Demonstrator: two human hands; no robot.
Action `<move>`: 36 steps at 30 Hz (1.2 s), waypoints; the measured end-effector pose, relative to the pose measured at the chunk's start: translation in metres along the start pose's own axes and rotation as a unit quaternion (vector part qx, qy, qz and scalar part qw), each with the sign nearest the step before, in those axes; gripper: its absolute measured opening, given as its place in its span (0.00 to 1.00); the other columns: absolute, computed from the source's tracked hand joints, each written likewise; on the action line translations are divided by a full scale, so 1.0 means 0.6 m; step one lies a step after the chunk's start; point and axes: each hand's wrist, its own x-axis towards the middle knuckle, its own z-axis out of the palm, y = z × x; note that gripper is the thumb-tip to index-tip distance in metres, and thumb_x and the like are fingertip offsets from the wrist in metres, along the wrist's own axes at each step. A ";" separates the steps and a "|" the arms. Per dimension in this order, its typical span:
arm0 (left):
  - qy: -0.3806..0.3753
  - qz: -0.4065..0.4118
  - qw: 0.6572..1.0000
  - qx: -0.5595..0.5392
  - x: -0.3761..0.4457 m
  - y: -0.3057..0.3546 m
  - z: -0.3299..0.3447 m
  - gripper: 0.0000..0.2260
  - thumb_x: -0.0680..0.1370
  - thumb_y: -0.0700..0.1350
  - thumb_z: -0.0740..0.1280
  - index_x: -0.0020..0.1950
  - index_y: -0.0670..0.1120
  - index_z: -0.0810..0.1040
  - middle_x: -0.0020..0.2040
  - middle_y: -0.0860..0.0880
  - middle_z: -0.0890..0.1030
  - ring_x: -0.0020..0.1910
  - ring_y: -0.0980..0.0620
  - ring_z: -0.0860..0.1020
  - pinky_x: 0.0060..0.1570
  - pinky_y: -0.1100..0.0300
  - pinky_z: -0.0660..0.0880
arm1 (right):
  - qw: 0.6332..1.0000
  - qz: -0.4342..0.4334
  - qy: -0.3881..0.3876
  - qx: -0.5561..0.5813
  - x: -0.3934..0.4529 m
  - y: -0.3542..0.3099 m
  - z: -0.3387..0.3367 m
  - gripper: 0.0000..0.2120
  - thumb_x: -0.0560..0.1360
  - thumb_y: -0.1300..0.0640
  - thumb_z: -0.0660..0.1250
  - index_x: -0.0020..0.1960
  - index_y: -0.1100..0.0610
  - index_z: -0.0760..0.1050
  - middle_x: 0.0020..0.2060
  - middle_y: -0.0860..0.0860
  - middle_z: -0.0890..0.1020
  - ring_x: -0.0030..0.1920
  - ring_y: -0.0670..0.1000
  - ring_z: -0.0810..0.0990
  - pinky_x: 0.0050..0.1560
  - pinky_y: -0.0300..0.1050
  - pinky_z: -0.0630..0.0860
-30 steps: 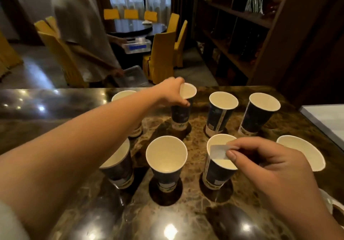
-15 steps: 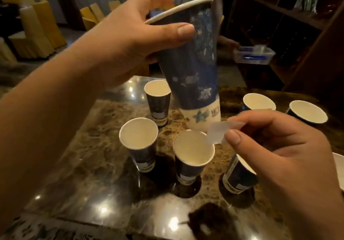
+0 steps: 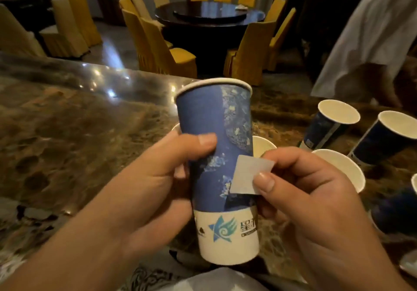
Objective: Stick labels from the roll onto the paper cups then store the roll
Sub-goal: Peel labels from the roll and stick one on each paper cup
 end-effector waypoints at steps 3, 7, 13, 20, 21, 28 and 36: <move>-0.009 -0.062 0.992 -0.109 0.007 -0.008 0.015 0.29 0.65 0.39 0.71 0.67 0.47 0.75 0.57 0.38 0.82 0.55 0.38 0.82 0.52 0.50 0.81 | 0.997 0.052 0.046 -0.025 0.002 0.017 -0.007 0.10 0.56 0.52 0.74 0.37 0.52 0.83 0.31 0.53 0.82 0.29 0.46 0.77 0.28 0.38 0.74; 0.012 -0.044 0.975 -0.217 -0.018 -0.038 0.018 0.26 0.67 0.43 0.75 0.65 0.45 0.76 0.55 0.39 0.84 0.51 0.40 0.84 0.45 0.52 0.80 | 0.994 0.079 0.044 -0.055 0.010 0.019 -0.004 0.05 0.62 0.58 0.78 0.36 0.52 0.83 0.28 0.51 0.81 0.29 0.46 0.79 0.32 0.40 0.77; 0.050 -0.008 0.986 -0.156 0.000 -0.053 0.034 0.23 0.66 0.51 0.71 0.61 0.54 0.75 0.51 0.48 0.86 0.48 0.48 0.85 0.41 0.60 0.80 | 0.992 0.064 0.072 -0.078 0.018 0.027 -0.006 0.04 0.64 0.56 0.77 0.36 0.52 0.82 0.31 0.53 0.82 0.32 0.47 0.82 0.31 0.37 0.76; 0.050 -0.003 0.993 -0.103 0.020 -0.054 0.039 0.08 0.73 0.43 0.68 0.49 0.44 0.73 0.32 0.53 0.85 0.32 0.62 0.83 0.35 0.68 0.75 | 0.987 0.040 0.094 -0.121 0.027 0.026 -0.005 0.07 0.61 0.53 0.72 0.37 0.55 0.81 0.29 0.53 0.81 0.29 0.46 0.79 0.31 0.40 0.78; 0.035 -0.012 0.993 -0.109 0.019 -0.057 0.040 0.14 0.71 0.43 0.71 0.55 0.46 0.74 0.40 0.51 0.86 0.39 0.58 0.85 0.38 0.66 0.78 | 0.988 0.035 0.092 -0.123 0.028 0.027 -0.005 0.07 0.62 0.53 0.73 0.37 0.55 0.80 0.29 0.52 0.81 0.30 0.46 0.80 0.31 0.40 0.78; 0.006 0.007 0.997 -0.080 0.006 -0.062 0.025 0.26 0.70 0.41 0.71 0.67 0.55 0.71 0.57 0.47 0.84 0.54 0.46 0.84 0.47 0.54 0.81 | 0.969 -0.016 0.088 -0.231 0.024 0.029 -0.007 0.07 0.68 0.51 0.76 0.40 0.51 0.79 0.30 0.52 0.81 0.31 0.48 0.81 0.33 0.45 0.82; -0.111 0.017 0.988 -0.105 -0.007 -0.048 0.011 0.29 0.72 0.40 0.69 0.71 0.54 0.68 0.64 0.43 0.79 0.62 0.42 0.79 0.55 0.53 0.78 | 0.972 -0.033 0.095 -0.214 0.027 0.000 -0.040 0.24 0.61 0.47 0.80 0.53 0.42 0.74 0.37 0.48 0.83 0.37 0.45 0.82 0.32 0.38 0.78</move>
